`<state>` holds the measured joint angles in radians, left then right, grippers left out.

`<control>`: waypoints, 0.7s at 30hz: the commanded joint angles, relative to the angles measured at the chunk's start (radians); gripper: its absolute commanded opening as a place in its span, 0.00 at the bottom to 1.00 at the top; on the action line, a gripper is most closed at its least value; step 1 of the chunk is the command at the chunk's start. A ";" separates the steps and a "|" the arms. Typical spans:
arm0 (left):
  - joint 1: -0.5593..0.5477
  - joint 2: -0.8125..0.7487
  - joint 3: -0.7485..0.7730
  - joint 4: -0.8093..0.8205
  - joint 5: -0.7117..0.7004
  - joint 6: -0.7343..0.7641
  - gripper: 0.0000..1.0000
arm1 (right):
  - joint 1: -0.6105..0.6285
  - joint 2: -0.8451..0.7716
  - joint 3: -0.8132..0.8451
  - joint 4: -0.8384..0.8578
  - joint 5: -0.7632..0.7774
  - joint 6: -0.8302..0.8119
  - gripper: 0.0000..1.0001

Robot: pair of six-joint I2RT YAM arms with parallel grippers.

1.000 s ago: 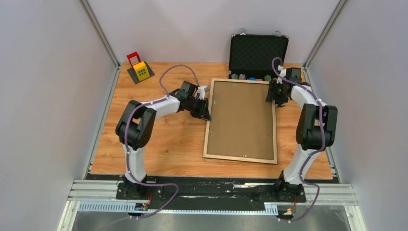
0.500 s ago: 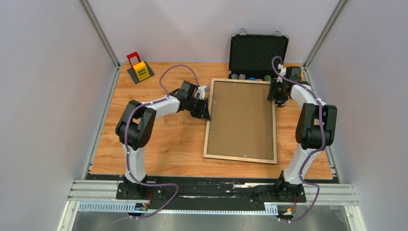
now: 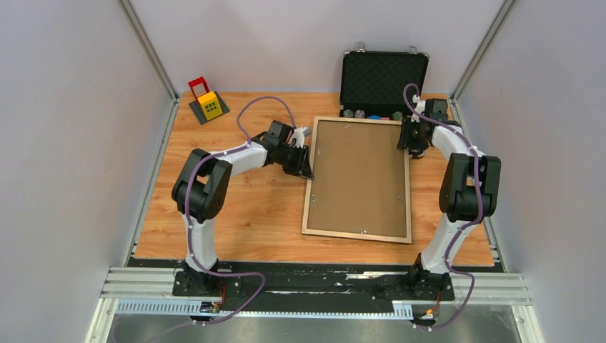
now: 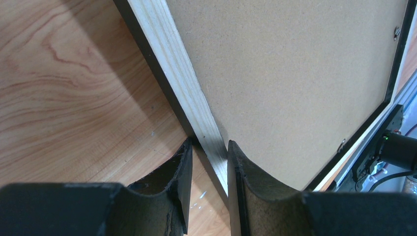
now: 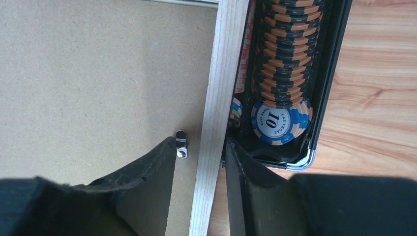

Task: Put the photo into the frame
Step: Install the photo frame at the center of the board.

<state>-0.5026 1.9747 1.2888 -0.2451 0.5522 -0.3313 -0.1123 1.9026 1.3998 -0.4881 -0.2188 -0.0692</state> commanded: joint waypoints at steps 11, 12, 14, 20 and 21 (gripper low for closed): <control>-0.019 -0.027 -0.002 -0.002 0.033 0.017 0.00 | -0.036 -0.039 -0.024 0.024 -0.056 -0.076 0.29; -0.019 -0.027 -0.001 -0.002 0.033 0.017 0.00 | -0.036 -0.040 -0.026 0.024 -0.062 -0.079 0.28; -0.018 -0.027 -0.002 -0.003 0.032 0.017 0.00 | -0.036 -0.042 -0.028 0.020 -0.074 -0.089 0.26; -0.019 -0.027 0.001 -0.004 0.031 0.018 0.00 | -0.042 -0.057 -0.038 0.014 -0.089 -0.133 0.25; -0.019 -0.027 0.000 -0.004 0.031 0.018 0.00 | -0.044 -0.060 -0.038 0.014 -0.092 -0.133 0.27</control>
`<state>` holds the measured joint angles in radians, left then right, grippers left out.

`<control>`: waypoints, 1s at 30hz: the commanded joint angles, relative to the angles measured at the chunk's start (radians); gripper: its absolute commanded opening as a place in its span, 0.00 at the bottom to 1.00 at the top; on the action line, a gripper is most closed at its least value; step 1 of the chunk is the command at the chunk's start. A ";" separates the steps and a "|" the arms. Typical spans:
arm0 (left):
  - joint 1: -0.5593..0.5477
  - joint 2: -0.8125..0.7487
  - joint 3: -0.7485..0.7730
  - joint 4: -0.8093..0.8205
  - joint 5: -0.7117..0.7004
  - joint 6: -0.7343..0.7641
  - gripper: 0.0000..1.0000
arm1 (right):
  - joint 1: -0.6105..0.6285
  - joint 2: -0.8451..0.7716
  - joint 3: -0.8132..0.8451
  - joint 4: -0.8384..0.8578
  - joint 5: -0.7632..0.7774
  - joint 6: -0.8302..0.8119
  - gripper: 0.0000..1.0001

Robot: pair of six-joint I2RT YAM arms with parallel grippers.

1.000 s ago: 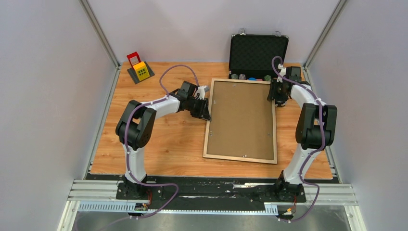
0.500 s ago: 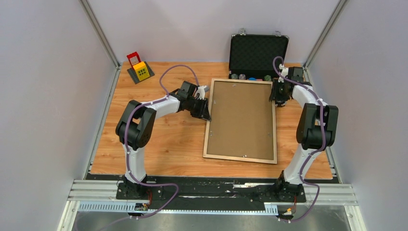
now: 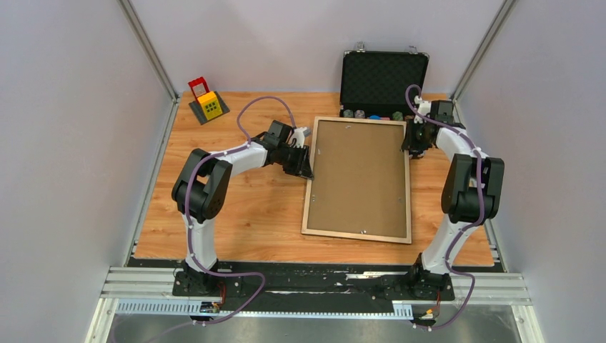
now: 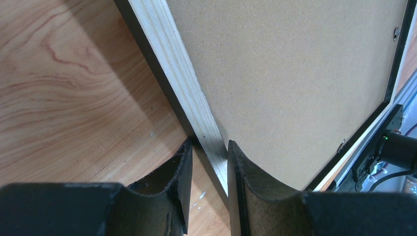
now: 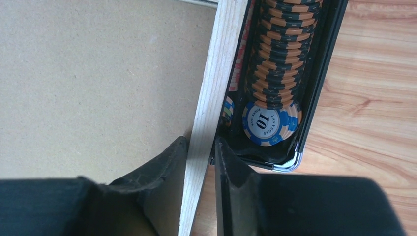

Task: Put the photo into the frame
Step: Install the photo frame at the center of the board.

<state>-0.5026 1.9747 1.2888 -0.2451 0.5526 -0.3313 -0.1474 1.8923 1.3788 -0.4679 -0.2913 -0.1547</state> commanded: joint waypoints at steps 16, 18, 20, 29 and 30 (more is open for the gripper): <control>-0.019 -0.029 0.003 -0.007 0.032 0.018 0.00 | -0.052 -0.088 0.006 -0.018 -0.099 0.017 0.49; -0.019 -0.030 0.004 -0.007 0.032 0.018 0.00 | -0.052 -0.088 -0.005 -0.020 -0.100 0.010 0.49; -0.019 -0.031 0.005 -0.007 0.032 0.018 0.00 | -0.051 -0.088 -0.021 -0.019 -0.105 0.004 0.48; -0.019 -0.027 0.008 -0.006 0.031 0.019 0.00 | -0.051 -0.095 -0.085 -0.014 -0.124 -0.013 0.48; -0.019 -0.027 0.008 -0.006 0.031 0.019 0.00 | -0.051 -0.095 -0.088 -0.013 -0.123 -0.014 0.48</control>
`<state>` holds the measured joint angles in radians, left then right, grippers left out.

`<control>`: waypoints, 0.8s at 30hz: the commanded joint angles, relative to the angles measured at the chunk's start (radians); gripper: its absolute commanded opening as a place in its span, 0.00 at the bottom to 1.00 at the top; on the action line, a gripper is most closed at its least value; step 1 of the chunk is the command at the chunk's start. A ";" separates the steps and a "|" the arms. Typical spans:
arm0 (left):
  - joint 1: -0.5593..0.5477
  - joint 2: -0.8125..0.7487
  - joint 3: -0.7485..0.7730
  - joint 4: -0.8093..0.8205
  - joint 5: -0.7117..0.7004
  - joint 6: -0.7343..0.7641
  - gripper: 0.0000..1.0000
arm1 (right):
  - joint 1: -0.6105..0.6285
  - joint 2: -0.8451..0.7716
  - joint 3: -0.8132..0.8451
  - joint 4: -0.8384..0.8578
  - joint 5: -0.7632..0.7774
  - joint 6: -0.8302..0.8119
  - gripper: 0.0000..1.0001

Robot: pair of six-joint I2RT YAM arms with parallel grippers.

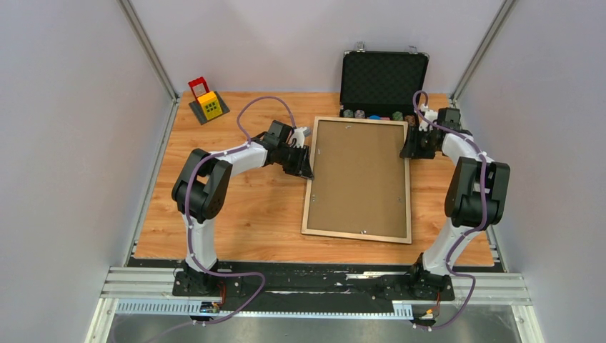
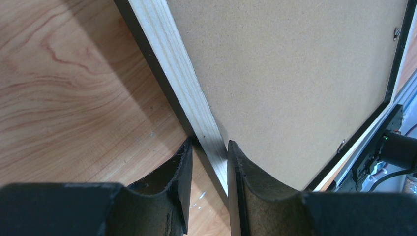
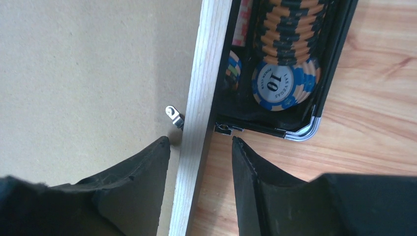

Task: Put the photo into the frame
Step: Install the photo frame at the center of the board.

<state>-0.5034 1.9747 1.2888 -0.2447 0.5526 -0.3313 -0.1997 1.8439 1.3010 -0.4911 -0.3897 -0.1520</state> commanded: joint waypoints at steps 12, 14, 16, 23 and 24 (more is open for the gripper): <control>-0.018 -0.026 0.010 -0.010 0.032 0.020 0.00 | 0.002 -0.002 0.027 0.024 -0.008 0.017 0.41; -0.018 -0.024 0.010 -0.010 0.034 0.020 0.00 | 0.002 0.004 0.039 0.027 0.003 0.025 0.40; -0.017 -0.024 0.010 -0.010 0.036 0.020 0.00 | 0.002 0.009 0.047 0.030 0.005 0.035 0.40; -0.018 -0.023 0.012 -0.011 0.041 0.021 0.00 | 0.002 0.034 0.065 0.038 0.006 0.066 0.39; -0.018 -0.023 0.011 -0.011 0.042 0.021 0.00 | 0.002 0.037 0.065 0.039 0.005 0.067 0.38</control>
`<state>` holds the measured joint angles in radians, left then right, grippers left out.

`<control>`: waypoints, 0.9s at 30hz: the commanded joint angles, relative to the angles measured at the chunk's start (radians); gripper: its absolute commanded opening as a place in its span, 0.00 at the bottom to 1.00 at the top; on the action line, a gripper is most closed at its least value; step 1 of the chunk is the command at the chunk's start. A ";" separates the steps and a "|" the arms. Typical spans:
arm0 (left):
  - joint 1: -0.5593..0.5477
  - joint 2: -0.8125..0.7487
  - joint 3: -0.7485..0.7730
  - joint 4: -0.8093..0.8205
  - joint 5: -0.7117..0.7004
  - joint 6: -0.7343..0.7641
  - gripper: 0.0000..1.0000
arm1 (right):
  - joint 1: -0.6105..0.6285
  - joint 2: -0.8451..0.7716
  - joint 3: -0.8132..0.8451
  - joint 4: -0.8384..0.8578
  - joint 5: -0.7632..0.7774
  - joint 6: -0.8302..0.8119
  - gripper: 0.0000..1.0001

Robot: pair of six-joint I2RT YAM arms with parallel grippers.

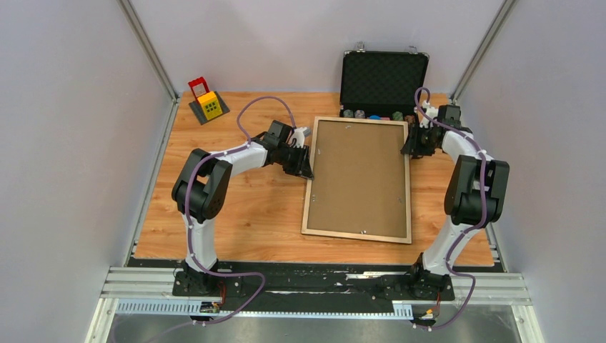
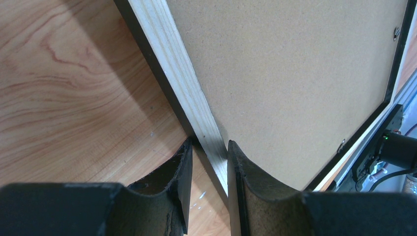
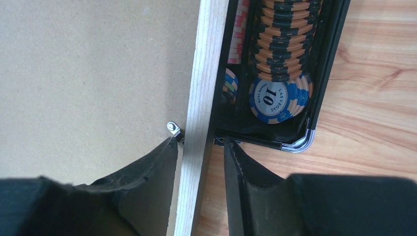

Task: Put the photo into the frame
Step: Install the photo frame at the center of the board.

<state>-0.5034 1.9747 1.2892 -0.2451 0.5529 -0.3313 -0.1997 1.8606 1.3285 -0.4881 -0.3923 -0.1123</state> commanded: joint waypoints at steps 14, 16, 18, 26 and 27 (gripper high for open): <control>-0.018 -0.020 0.012 -0.014 0.044 0.021 0.00 | 0.002 0.014 0.038 0.049 0.042 0.020 0.33; -0.018 -0.020 0.012 -0.013 0.043 0.023 0.00 | 0.002 0.015 0.040 0.051 0.043 0.023 0.33; -0.017 -0.020 0.013 -0.015 0.043 0.023 0.00 | 0.002 0.015 0.043 0.051 0.043 0.025 0.32; -0.018 -0.019 0.015 -0.015 0.046 0.022 0.00 | 0.003 0.000 0.032 0.047 0.038 0.017 0.39; -0.018 -0.020 0.015 -0.015 0.045 0.022 0.00 | 0.002 -0.007 0.028 0.045 0.036 0.016 0.41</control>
<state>-0.5034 1.9747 1.2892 -0.2451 0.5552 -0.3305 -0.1989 1.8782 1.3365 -0.4725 -0.3752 -0.0956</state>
